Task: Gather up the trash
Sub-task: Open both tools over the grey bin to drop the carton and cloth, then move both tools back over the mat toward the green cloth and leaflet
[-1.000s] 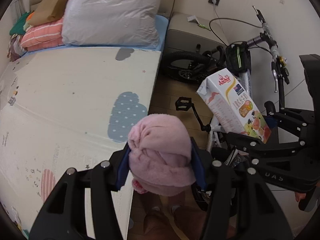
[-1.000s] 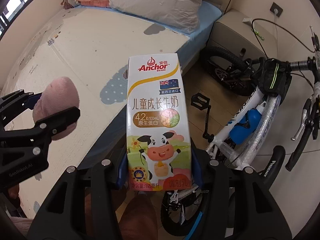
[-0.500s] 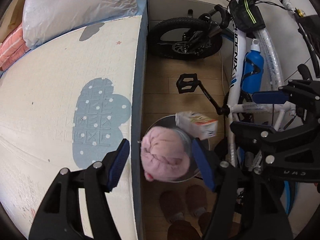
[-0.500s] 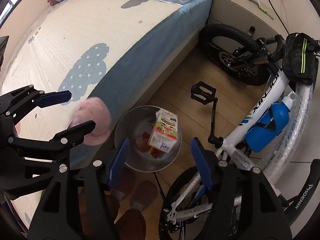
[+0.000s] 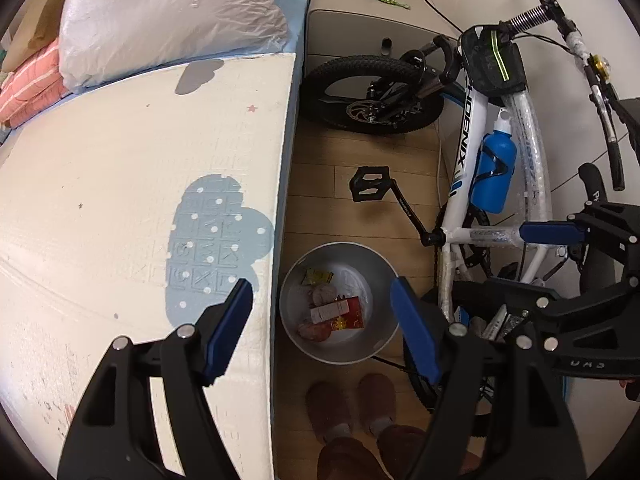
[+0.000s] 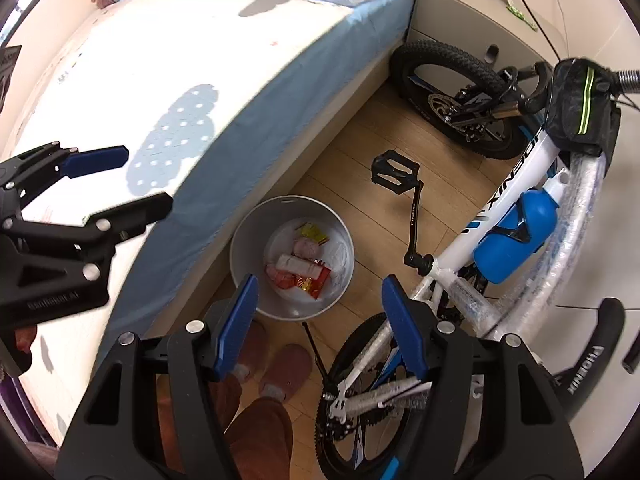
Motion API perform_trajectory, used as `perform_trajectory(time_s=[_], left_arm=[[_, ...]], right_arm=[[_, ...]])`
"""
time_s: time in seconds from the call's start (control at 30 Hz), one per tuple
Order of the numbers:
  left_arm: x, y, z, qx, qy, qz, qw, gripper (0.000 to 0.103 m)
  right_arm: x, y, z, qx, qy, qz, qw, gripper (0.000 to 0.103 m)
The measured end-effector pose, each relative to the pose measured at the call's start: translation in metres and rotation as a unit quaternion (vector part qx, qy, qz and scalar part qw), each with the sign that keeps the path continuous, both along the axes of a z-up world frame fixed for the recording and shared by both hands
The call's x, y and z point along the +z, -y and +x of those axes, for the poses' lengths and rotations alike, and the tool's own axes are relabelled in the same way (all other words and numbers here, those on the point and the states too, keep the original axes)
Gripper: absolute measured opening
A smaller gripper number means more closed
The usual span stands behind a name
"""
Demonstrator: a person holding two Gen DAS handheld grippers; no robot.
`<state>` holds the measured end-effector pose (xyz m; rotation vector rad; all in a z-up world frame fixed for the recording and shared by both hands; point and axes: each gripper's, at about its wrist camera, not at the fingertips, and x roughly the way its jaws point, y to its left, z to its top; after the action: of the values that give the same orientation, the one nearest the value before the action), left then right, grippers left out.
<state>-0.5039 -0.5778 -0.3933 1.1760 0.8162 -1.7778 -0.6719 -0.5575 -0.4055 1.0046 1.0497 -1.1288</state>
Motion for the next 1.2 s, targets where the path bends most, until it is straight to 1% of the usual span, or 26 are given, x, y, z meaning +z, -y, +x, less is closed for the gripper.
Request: perform_trajectory(time_s=[0.1, 0.2, 0.33, 0.4, 0.47, 0.5, 0.57, 0.63, 0.7, 0.77, 0.83, 0.9, 1.03, 1.13, 1.2], left_arm=[[0.026, -0.012, 0.016, 0.027, 0.003, -0.003, 0.9996, 0.073], [0.053, -0.029, 0.038, 0.065, 0.006, -0.010, 0.9978, 0.073], [0.095, -0.057, 0.078, 0.136, 0.010, -0.023, 0.9903, 0.073], [0.116, -0.074, 0.102, 0.178, 0.014, -0.033, 0.9834, 0.073], [0.136, -0.091, 0.126, 0.220, 0.018, -0.042, 0.9744, 0.073], [0.146, -0.100, 0.139, 0.242, 0.021, -0.047, 0.9689, 0.073], [0.165, -0.121, 0.167, 0.290, 0.024, -0.058, 0.9549, 0.073], [0.180, -0.145, 0.196, 0.339, 0.031, -0.069, 0.9379, 0.075], [0.192, -0.169, 0.223, 0.387, 0.040, -0.080, 0.9176, 0.077], [0.202, -0.196, 0.252, 0.435, 0.048, -0.085, 0.8951, 0.077], [0.208, -0.223, 0.279, 0.482, 0.057, -0.088, 0.8698, 0.077], [0.215, -0.253, 0.307, 0.529, 0.064, -0.091, 0.8413, 0.077], [0.222, -0.310, 0.358, 0.604, 0.076, -0.092, 0.7878, 0.077], [0.222, -0.348, 0.396, 0.645, 0.078, -0.091, 0.7544, 0.077], [0.219, -0.370, 0.422, 0.663, 0.078, -0.088, 0.7389, 0.077]], right_arm=[[0.023, -0.008, 0.010, 0.019, 0.002, -0.006, 1.000, 0.062], [0.053, -0.017, 0.027, 0.046, 0.009, -0.019, 0.999, 0.062], [0.096, -0.026, 0.061, 0.101, 0.022, -0.041, 0.994, 0.062], [0.117, -0.029, 0.085, 0.141, 0.030, -0.052, 0.988, 0.062], [0.137, -0.034, 0.113, 0.187, 0.037, -0.065, 0.980, 0.062], [0.147, -0.036, 0.129, 0.213, 0.039, -0.071, 0.974, 0.062], [0.167, -0.041, 0.162, 0.263, 0.045, -0.086, 0.960, 0.062], [0.183, -0.046, 0.196, 0.309, 0.053, -0.098, 0.945, 0.062], [0.199, -0.052, 0.233, 0.353, 0.064, -0.107, 0.927, 0.062], [0.211, -0.063, 0.273, 0.398, 0.071, -0.115, 0.907, 0.062], [0.222, -0.078, 0.311, 0.440, 0.077, -0.120, 0.887, 0.062], [0.230, -0.094, 0.350, 0.479, 0.086, -0.119, 0.865, 0.062], [0.243, -0.133, 0.427, 0.545, 0.102, -0.114, 0.824, 0.064], [0.246, -0.166, 0.482, 0.583, 0.109, -0.108, 0.798, 0.064], [0.246, -0.187, 0.519, 0.602, 0.110, -0.106, 0.784, 0.064]])
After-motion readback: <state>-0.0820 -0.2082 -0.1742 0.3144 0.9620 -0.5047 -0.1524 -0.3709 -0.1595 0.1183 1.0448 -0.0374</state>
